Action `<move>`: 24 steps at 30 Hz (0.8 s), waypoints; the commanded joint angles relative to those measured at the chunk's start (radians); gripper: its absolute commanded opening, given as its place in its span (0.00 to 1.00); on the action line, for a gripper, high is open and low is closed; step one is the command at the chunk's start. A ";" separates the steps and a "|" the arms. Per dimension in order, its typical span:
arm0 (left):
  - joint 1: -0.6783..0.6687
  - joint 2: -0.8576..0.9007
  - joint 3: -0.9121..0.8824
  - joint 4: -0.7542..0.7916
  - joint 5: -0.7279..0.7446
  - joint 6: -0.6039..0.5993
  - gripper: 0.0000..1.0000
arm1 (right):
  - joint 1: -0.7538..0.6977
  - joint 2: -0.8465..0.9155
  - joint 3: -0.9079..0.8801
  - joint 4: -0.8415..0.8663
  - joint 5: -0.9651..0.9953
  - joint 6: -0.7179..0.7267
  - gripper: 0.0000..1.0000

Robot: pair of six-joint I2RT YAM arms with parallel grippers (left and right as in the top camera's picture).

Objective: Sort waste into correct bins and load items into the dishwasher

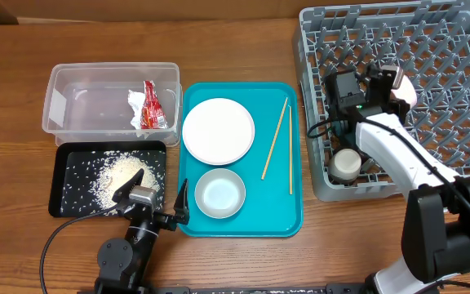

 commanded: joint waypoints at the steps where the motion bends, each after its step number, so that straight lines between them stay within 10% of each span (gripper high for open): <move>1: 0.007 -0.011 -0.003 -0.002 0.013 0.004 1.00 | 0.049 0.000 0.013 -0.035 -0.048 0.000 0.17; 4: 0.007 -0.011 -0.003 -0.002 0.013 0.004 1.00 | 0.079 -0.034 0.038 -0.085 -0.089 0.033 0.54; 19: 0.007 -0.011 -0.003 -0.002 0.014 0.004 1.00 | 0.341 -0.202 0.155 -0.198 -1.366 0.033 0.59; 24: 0.007 -0.011 -0.003 -0.002 0.014 0.004 1.00 | 0.466 -0.142 0.098 -0.182 -1.365 0.135 0.58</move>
